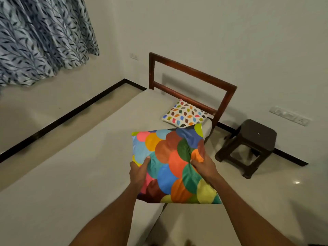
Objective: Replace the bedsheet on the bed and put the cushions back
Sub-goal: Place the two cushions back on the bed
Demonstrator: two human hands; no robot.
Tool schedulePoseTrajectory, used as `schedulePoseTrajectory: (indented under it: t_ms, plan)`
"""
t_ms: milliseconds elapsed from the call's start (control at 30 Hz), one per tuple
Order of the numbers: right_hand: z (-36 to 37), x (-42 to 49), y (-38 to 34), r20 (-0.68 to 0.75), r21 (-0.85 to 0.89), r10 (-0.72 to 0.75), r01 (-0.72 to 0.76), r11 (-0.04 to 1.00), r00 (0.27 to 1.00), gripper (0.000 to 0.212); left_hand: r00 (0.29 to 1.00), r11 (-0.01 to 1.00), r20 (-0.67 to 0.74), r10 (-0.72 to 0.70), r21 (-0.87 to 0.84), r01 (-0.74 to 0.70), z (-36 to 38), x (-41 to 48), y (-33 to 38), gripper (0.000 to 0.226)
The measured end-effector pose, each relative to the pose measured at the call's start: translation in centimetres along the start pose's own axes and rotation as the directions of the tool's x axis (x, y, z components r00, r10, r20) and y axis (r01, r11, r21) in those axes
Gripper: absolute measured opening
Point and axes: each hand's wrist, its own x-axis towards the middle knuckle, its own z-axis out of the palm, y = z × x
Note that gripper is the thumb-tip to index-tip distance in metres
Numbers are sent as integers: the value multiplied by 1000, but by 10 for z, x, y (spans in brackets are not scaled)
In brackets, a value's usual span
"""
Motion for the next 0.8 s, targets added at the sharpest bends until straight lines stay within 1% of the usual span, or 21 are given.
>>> schedulePoseTrajectory:
  t_ms: [67, 100, 133, 167, 233, 267, 333, 433, 500, 600, 667, 700, 733, 800]
  plan:
    - [-11, 33, -4, 30, -26, 6, -5, 1000, 1000, 29, 1000, 1000, -10, -17, -1, 17, 25, 22, 9, 93]
    - [-18, 55, -4, 46, -39, 3, -1, 999, 999, 24, 999, 999, -19, -29, -14, 28, 41, 35, 11, 91]
    - [-21, 69, -1, 69, -53, 1, 3, 999, 998, 28, 999, 999, -30, -38, -20, 37, 52, 40, 12, 89]
    - [-26, 91, 0, 106, -51, -20, 26, 998, 994, 42, 997, 998, -52, -49, -29, 47, 66, 49, 14, 89]
    - [-38, 135, -1, 198, -44, -58, 68, 997, 979, 79, 994, 997, -81, -73, -40, 70, 95, 65, 22, 92]
    - [-46, 160, -1, 234, -25, -67, 75, 997, 970, 86, 992, 996, -96, -84, -48, 80, 111, 74, 28, 92]
    - [-62, 206, -3, 274, 4, -47, 48, 999, 961, 87, 985, 993, -138, -106, -61, 98, 141, 89, 36, 97]
    - [-96, 274, -12, 344, -51, 1, 17, 999, 939, 96, 967, 986, -205, -151, -106, 131, 193, 110, 49, 103]
    - [-111, 306, -21, 365, -80, 26, 3, 997, 931, 99, 964, 983, -219, -154, -134, 127, 214, 122, 54, 101]
    - [-137, 375, -32, 373, -181, 76, -8, 983, 925, 98, 958, 979, -228, -174, -146, 143, 256, 161, 50, 98]
    - [-144, 406, -37, 383, -193, 86, -12, 981, 920, 97, 953, 976, -241, -185, -161, 149, 270, 176, 42, 98]
    - [-145, 424, -40, 404, -211, 84, 4, 978, 911, 97, 945, 973, -262, -198, -165, 159, 278, 179, 53, 98]
    - [-146, 437, -45, 430, -229, 94, 8, 973, 898, 99, 943, 972, -266, -202, -172, 160, 284, 182, 61, 96]
    - [-143, 467, -50, 477, -226, 84, 30, 974, 875, 99, 951, 975, -254, -175, -178, 131, 294, 190, 82, 81]
